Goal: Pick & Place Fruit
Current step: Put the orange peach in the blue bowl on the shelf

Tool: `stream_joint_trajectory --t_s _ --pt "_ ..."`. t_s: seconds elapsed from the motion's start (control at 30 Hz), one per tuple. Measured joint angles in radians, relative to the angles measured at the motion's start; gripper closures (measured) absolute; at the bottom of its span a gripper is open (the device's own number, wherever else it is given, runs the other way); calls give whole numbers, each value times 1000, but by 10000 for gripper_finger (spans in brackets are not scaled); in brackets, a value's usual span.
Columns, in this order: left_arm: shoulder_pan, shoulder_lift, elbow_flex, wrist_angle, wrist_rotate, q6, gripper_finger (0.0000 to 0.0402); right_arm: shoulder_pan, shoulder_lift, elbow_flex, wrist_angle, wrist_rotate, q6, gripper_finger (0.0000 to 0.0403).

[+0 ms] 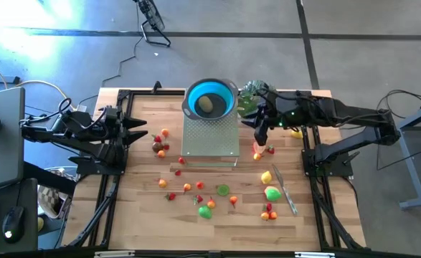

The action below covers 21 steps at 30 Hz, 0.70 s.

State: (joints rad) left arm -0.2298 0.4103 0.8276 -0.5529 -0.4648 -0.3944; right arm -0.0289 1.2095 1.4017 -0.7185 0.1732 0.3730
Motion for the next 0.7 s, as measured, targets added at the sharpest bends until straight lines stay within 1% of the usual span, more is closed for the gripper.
stream_joint_trajectory --t_s 0.17,0.33,0.53,0.7 --pt "0 0 0 0 0 0 197 37 0 0 -106 0 80 368" --pt "0 0 0 0 0 0 197 84 0 0 -234 2 211 394" --pt "0 0 0 0 0 0 197 162 0 0 -381 3 356 398" --pt "0 0 0 -4 0 0 197 231 0 0 -438 5 411 399"
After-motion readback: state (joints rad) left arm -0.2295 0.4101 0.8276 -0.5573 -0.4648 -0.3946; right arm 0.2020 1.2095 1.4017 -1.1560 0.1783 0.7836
